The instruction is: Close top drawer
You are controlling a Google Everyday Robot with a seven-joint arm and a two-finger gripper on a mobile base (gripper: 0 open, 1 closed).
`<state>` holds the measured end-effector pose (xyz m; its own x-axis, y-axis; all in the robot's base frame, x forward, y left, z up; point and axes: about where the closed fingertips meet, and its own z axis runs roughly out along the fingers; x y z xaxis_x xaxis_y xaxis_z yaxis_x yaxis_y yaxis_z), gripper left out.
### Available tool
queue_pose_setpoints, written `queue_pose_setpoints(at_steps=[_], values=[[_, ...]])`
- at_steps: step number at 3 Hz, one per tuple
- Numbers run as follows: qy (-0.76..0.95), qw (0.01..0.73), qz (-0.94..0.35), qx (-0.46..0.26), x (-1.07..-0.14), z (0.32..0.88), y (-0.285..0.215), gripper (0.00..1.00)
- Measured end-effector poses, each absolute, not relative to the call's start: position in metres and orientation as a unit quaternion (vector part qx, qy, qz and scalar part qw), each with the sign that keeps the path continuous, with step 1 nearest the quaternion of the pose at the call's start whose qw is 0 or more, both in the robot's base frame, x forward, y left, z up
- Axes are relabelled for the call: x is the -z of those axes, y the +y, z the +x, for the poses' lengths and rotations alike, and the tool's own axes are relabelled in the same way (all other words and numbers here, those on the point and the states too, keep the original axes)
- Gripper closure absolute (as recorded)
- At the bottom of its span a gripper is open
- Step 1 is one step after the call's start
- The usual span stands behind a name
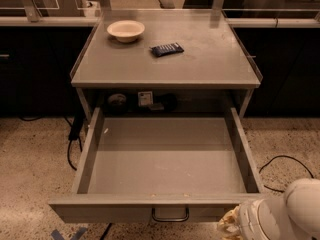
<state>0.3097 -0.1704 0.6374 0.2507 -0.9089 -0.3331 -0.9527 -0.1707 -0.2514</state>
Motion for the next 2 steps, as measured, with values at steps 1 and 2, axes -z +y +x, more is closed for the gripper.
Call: queue_pose_setpoints(at_steps=[1,2], values=[[0.609,0.207,-0.764,-0.052,-0.638,0.31,-0.17,1.0],[0.591,0.211,-0.777,-0.05,-0.636,0.326,-0.166,1.0]])
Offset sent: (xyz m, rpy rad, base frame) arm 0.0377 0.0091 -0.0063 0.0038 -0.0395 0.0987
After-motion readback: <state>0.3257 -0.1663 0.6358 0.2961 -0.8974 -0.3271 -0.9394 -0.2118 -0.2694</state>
